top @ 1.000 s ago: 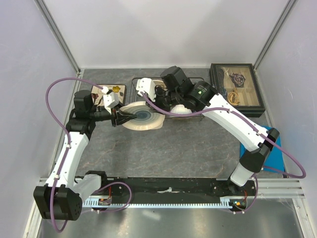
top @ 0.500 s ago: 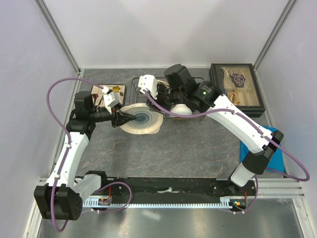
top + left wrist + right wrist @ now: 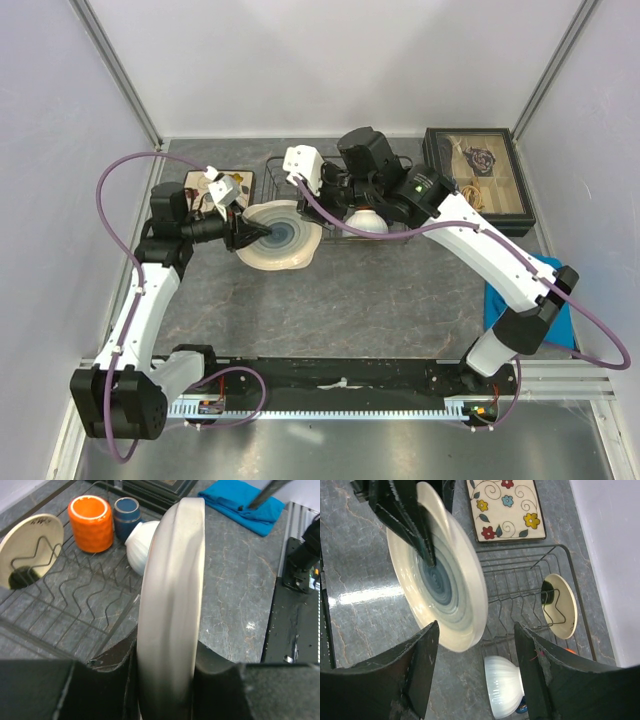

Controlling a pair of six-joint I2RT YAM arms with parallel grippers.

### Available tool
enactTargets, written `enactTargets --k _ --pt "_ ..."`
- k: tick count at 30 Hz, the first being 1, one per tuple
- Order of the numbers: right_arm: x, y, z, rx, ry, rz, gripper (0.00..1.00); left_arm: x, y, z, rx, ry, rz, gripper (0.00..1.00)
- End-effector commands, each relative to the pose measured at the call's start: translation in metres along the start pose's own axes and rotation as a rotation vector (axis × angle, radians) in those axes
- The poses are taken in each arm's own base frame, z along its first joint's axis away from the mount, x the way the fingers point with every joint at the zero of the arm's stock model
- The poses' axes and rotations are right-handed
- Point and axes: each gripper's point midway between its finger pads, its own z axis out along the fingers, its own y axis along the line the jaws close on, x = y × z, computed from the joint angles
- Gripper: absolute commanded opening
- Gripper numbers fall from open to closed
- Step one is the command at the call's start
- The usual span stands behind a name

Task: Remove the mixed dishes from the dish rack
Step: Place the plate at the center of the board.

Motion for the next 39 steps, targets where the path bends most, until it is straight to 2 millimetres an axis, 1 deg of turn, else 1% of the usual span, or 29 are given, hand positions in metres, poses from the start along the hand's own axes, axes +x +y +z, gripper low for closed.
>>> enactTargets --k 1,2,5,6,7,8,9,11,12,13,16,19,20,21,22,23,24,25,26,27,28,29,30,31,32,33,34,36,39 --pt "-0.017 -0.008 -0.023 0.061 -0.062 -0.019 0.70 -0.032 0.017 -0.006 -0.062 -0.065 0.043 0.02" --pt "-0.017 -0.008 -0.025 0.068 -0.065 -0.020 0.70 -0.031 0.029 -0.015 -0.107 -0.072 0.032 0.01" --pt "-0.015 -0.011 -0.030 0.099 -0.061 -0.026 0.71 -0.030 0.042 -0.025 -0.143 -0.089 -0.015 0.02" --pt "-0.014 -0.013 -0.031 0.109 -0.054 -0.027 0.72 -0.027 0.053 -0.035 -0.177 -0.098 -0.061 0.02" --pt "-0.011 -0.016 -0.033 0.133 -0.041 -0.027 0.72 -0.028 0.053 -0.040 -0.163 -0.111 -0.077 0.02" --pt "-0.007 -0.017 -0.033 0.145 -0.034 -0.028 0.73 -0.029 0.065 -0.053 -0.201 -0.130 -0.084 0.01" --pt "-0.005 -0.019 -0.034 0.157 -0.026 -0.028 0.73 -0.029 0.068 -0.059 -0.203 -0.143 -0.131 0.02" --pt "0.001 -0.021 -0.037 0.180 -0.011 -0.031 0.74 -0.029 0.070 -0.069 -0.182 -0.165 -0.160 0.02" --pt "0.003 -0.021 -0.038 0.187 -0.007 -0.027 0.74 -0.030 0.076 -0.080 -0.205 -0.178 -0.187 0.01" --pt "0.003 -0.021 -0.040 0.191 -0.006 -0.029 0.75 -0.031 0.074 -0.084 -0.191 -0.185 -0.194 0.02" --pt "0.010 -0.021 -0.048 0.216 0.002 -0.028 0.76 -0.029 0.079 -0.097 -0.213 -0.199 -0.228 0.02" --pt "0.023 -0.027 -0.058 0.253 0.010 -0.004 0.77 -0.023 0.086 -0.110 -0.257 -0.212 -0.267 0.02" --pt "0.035 -0.030 -0.061 0.265 0.029 0.014 0.77 -0.019 0.090 -0.113 -0.265 -0.216 -0.294 0.02" --pt "0.043 -0.031 -0.063 0.279 0.048 0.020 0.77 -0.015 0.095 -0.122 -0.291 -0.226 -0.327 0.02" --pt "0.049 -0.032 -0.065 0.291 0.060 0.025 0.77 -0.011 0.098 -0.127 -0.295 -0.233 -0.355 0.01" --pt "0.060 -0.031 -0.067 0.299 0.081 0.032 0.77 -0.009 0.101 -0.130 -0.300 -0.239 -0.382 0.02" --pt "0.066 -0.033 -0.069 0.312 0.094 0.038 0.77 -0.003 0.108 -0.140 -0.315 -0.254 -0.432 0.01" --pt "0.070 -0.033 -0.071 0.322 0.103 0.045 0.77 -0.001 0.107 -0.144 -0.298 -0.262 -0.455 0.01" --pt "0.077 -0.034 -0.075 0.335 0.112 0.055 0.77 0.003 0.110 -0.152 -0.312 -0.274 -0.503 0.02" --pt "0.080 -0.035 -0.078 0.344 0.114 0.063 0.77 0.005 0.111 -0.156 -0.315 -0.278 -0.511 0.02" --pt "0.083 -0.038 -0.083 0.365 0.117 0.073 0.77 0.011 0.114 -0.159 -0.316 -0.284 -0.540 0.02" --pt "0.087 -0.038 -0.083 0.365 0.125 0.078 0.77 0.017 0.112 -0.161 -0.320 -0.292 -0.610 0.02" --pt "0.091 -0.042 -0.086 0.390 0.136 0.085 0.77 0.019 0.117 -0.169 -0.345 -0.294 -0.588 0.02" --pt "0.094 -0.045 -0.091 0.409 0.142 0.093 0.77 0.027 0.121 -0.172 -0.351 -0.299 -0.634 0.02" --pt "0.096 -0.046 -0.093 0.418 0.146 0.100 0.77 0.036 0.118 -0.174 -0.357 -0.309 -0.722 0.02" --pt "0.098 -0.046 -0.095 0.424 0.148 0.104 0.77 0.037 0.122 -0.178 -0.366 -0.298 -0.675 0.02" --pt "0.099 -0.047 -0.099 0.433 0.147 0.110 0.77 0.046 0.126 -0.179 -0.362 -0.300 -0.722 0.01" --pt "0.102 -0.048 -0.103 0.447 0.151 0.115 0.77 0.055 0.125 -0.181 -0.374 -0.290 -0.755 0.02" --pt "0.110 -0.051 -0.108 0.475 0.173 0.137 0.78 0.073 0.130 -0.184 -0.400 -0.274 -0.816 0.02"
